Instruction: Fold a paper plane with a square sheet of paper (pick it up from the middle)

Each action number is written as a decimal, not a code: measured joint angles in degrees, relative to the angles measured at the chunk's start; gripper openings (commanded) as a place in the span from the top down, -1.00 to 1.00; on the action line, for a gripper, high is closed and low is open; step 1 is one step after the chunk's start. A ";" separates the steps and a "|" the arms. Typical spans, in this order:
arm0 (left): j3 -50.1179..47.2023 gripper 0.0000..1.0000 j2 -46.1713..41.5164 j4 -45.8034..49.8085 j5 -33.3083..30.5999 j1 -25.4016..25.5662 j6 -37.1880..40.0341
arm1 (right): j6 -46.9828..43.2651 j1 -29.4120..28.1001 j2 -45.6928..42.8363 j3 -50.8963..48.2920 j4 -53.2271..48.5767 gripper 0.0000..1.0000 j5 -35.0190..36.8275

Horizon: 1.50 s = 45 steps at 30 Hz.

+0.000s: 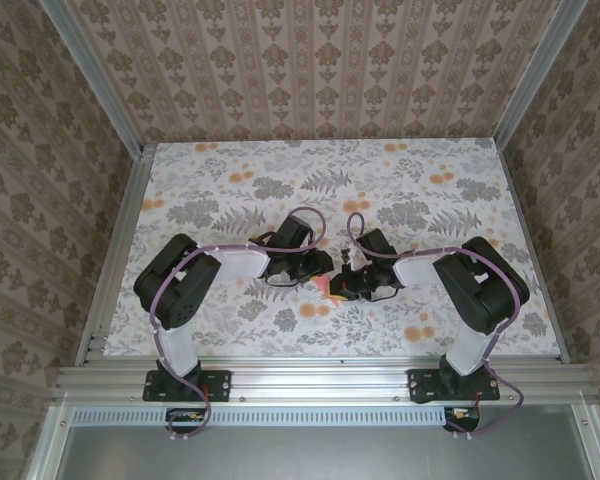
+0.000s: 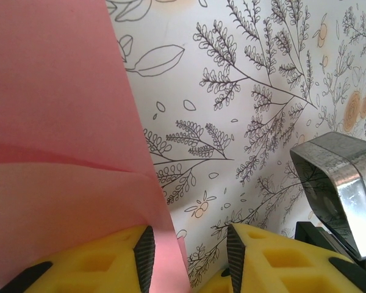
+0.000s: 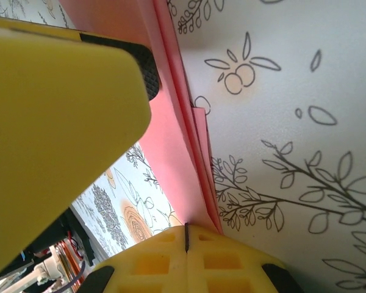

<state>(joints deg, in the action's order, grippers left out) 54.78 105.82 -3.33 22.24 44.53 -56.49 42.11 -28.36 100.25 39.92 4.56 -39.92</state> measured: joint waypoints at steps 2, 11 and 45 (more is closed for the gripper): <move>0.00 0.16 0.00 -0.17 0.33 -0.04 -0.02 | -0.31 0.00 0.00 0.00 -0.02 0.98 0.02; 0.90 0.09 0.00 -0.07 1.36 -0.26 -0.04 | -1.66 -0.02 -1.20 0.00 -1.66 1.00 2.21; -13.66 0.11 -18.88 -8.87 -12.83 2.95 3.52 | -2.93 -0.17 -2.86 -0.81 -3.41 1.00 4.76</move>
<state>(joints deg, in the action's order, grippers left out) 41.12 86.94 -12.21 9.41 47.48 -52.97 39.18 -28.53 97.38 39.11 1.15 -35.16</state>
